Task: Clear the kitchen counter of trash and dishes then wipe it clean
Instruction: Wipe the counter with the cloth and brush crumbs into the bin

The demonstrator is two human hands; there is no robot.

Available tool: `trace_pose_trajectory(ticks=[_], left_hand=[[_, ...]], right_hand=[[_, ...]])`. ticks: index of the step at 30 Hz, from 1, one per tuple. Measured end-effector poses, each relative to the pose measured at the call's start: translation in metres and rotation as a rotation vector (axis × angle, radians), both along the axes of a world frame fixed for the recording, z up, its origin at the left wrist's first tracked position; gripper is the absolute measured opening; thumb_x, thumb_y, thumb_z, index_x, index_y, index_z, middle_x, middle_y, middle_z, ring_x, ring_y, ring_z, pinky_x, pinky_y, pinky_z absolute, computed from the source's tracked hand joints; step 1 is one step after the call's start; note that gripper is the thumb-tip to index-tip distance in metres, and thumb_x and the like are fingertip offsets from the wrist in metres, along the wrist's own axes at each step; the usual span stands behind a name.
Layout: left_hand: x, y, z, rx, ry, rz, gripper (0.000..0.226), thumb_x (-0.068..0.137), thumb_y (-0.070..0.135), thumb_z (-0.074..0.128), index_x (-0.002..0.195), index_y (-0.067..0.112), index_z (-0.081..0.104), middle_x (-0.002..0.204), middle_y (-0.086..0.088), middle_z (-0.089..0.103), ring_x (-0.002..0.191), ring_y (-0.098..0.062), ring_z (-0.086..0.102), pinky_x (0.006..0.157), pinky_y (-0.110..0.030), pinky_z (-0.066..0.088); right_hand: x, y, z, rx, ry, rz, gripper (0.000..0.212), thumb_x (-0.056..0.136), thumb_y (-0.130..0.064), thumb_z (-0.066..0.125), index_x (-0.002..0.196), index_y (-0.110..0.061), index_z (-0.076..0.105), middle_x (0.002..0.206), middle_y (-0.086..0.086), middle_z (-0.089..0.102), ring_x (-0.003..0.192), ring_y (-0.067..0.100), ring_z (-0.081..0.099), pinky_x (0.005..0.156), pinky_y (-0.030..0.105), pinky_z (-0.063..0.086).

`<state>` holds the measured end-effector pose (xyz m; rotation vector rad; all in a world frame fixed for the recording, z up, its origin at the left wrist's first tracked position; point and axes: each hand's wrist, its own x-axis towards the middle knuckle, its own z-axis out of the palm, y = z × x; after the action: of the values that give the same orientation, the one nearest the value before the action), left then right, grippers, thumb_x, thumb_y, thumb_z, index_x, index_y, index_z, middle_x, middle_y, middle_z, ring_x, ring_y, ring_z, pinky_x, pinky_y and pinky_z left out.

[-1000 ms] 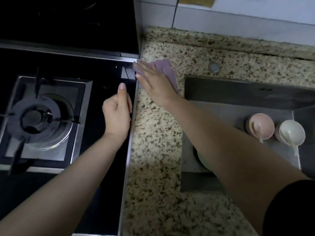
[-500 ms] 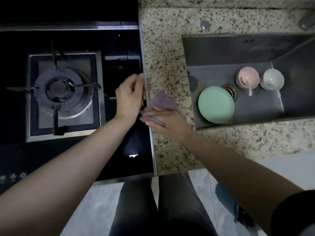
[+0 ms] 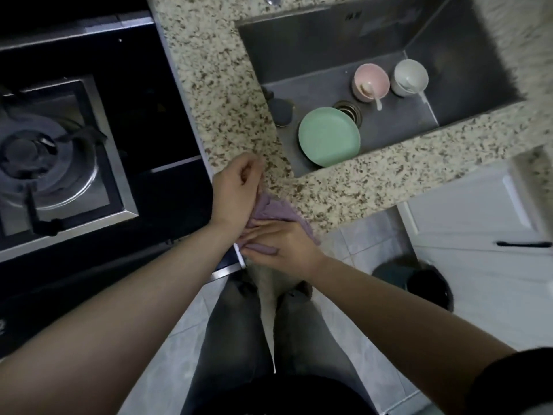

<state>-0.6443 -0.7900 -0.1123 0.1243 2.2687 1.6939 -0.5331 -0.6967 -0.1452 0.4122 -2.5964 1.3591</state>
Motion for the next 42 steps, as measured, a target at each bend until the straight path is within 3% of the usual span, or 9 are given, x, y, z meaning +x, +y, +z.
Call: trace_pose_trajectory(ticks=[12,18,20,22,25,29,33,37,42], left_hand=[[0.061,0.079,0.016,-0.091,0.145,-0.113,0.024,0.099,0.027,0.054,0.081,0.011,0.054,0.064,-0.003,0.058,0.059,-0.003,0.053,0.058,-0.011,0.037],[0.103,0.154,0.037,-0.065,0.184,-0.16,0.016,0.099,0.031,0.055,0.086,0.021,0.055,0.065,-0.005,0.062,0.06,-0.009,0.058,0.06,-0.018,0.043],[0.12,0.181,0.044,-0.042,0.199,-0.183,0.013,0.099,0.03,0.054,0.092,0.018,0.055,0.068,-0.01,0.063,0.058,-0.007,0.058,0.058,-0.016,0.043],[0.14,0.207,0.051,-0.013,0.197,-0.205,0.011,0.099,0.028,0.054,0.092,0.019,0.054,0.068,-0.013,0.063,0.053,-0.006,0.055,0.057,-0.021,0.045],[0.17,0.244,0.057,-0.01,0.182,-0.262,0.017,0.099,0.03,0.053,0.082,0.026,0.051,0.061,-0.002,0.062,0.044,-0.014,0.049,0.051,-0.03,0.045],[0.227,0.302,0.069,-0.014,0.076,-0.342,0.02,0.098,0.029,0.051,0.078,0.028,0.05,0.065,0.003,0.063,0.05,-0.025,0.056,0.056,-0.037,0.05],[0.286,0.369,0.07,-0.061,-0.352,-0.518,0.034,0.087,0.056,0.05,0.076,0.024,0.059,0.075,0.0,0.066,0.078,-0.026,0.067,0.083,-0.04,0.056],[0.339,0.406,0.08,0.031,-0.865,-0.727,0.043,0.1,0.052,0.039,0.09,0.02,0.065,0.07,0.0,0.07,0.069,-0.011,0.063,0.063,-0.022,0.049],[0.372,0.439,0.063,-0.027,-0.874,-0.845,0.045,0.097,0.054,0.047,0.117,0.016,0.062,0.104,-0.005,0.067,0.093,-0.016,0.065,0.076,-0.029,0.053]], right_hand=[[0.054,0.059,-0.003,0.014,-0.055,-0.378,0.024,0.082,-0.014,0.075,0.058,-0.011,0.07,0.062,-0.001,0.068,0.069,0.017,0.067,0.078,0.034,0.052],[0.093,0.142,0.048,-0.764,-0.712,-0.645,0.033,0.095,-0.019,0.061,0.066,-0.011,0.073,0.055,-0.007,0.068,0.056,0.011,0.061,0.06,0.021,0.053],[0.116,0.177,0.054,-1.058,-0.764,-0.807,0.035,0.095,-0.035,0.061,0.07,-0.016,0.077,0.071,-0.001,0.075,0.069,0.012,0.067,0.073,0.023,0.056],[0.144,0.207,0.059,-1.402,-0.714,-0.882,0.044,0.097,-0.044,0.052,0.077,-0.015,0.078,0.088,0.007,0.076,0.082,0.017,0.07,0.095,0.032,0.051],[0.186,0.244,0.07,-1.672,-0.525,-0.913,0.054,0.101,-0.043,0.037,0.081,-0.017,0.079,0.085,-0.001,0.076,0.079,0.01,0.072,0.088,0.025,0.051],[0.256,0.283,0.089,-1.751,-0.338,-0.943,0.04,0.101,-0.049,0.035,0.101,-0.02,0.063,0.081,-0.004,0.075,0.071,0.011,0.073,0.07,0.029,0.055],[0.315,0.319,0.089,-1.92,-0.11,-1.03,0.044,0.1,-0.04,0.046,0.127,-0.009,0.061,0.118,0.007,0.069,0.111,0.018,0.063,0.103,0.03,0.045],[0.351,0.343,0.09,-1.833,-0.05,-1.044,0.025,0.097,-0.011,0.042,0.102,0.005,0.061,0.106,0.013,0.07,0.111,0.028,0.057,0.102,0.039,0.041],[0.387,0.366,0.074,-1.965,0.049,-1.215,0.05,0.107,-0.023,0.027,0.117,0.0,0.07,0.123,0.02,0.066,0.113,0.031,0.064,0.094,0.039,0.054]])
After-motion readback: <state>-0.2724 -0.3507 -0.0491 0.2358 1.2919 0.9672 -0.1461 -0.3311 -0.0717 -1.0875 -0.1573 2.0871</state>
